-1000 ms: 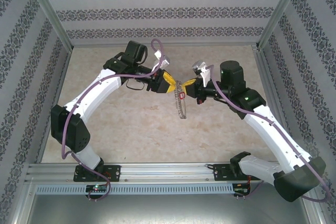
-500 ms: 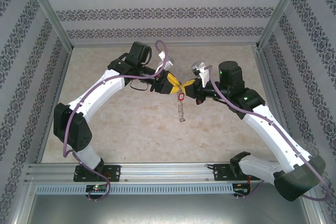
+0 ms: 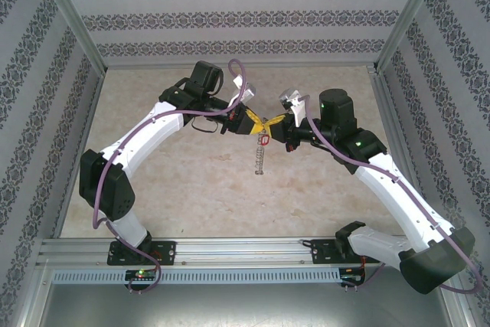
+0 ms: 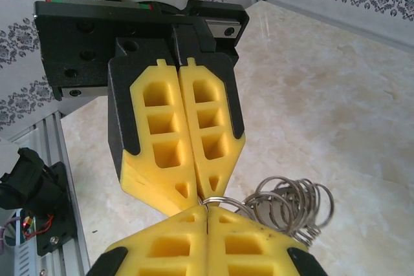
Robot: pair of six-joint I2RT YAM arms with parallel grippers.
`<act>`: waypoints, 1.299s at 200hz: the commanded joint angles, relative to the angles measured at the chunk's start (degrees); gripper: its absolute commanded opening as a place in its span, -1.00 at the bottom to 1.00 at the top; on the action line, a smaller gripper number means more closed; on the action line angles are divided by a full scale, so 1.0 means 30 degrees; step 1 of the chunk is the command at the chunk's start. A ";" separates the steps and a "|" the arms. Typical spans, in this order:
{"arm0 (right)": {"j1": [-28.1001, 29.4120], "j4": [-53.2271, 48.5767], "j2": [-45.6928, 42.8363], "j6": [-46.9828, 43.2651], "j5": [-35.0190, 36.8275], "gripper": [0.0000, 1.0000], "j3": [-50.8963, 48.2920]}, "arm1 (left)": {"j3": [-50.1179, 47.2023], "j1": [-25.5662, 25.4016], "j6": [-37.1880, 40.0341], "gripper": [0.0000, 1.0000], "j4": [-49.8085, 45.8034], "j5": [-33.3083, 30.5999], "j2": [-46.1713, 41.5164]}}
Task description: Put the keys on the keyring
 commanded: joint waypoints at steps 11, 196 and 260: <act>0.0225 0.0897 -0.0365 -0.0173 0.0232 -1.00 0.0101 | -0.0154 -0.0271 0.0282 -1.00 0.0566 0.0067 -0.0192; -0.2087 0.3275 -0.3028 0.3549 -0.0239 -0.16 -0.1622 | -0.2748 -0.0278 -0.2334 -1.00 0.6503 -0.2540 -0.2496; -0.2461 0.6517 -0.5108 0.5095 -0.1220 0.06 -0.6690 | -0.2124 -0.0164 -0.2756 -1.00 0.6791 -0.1086 -0.2506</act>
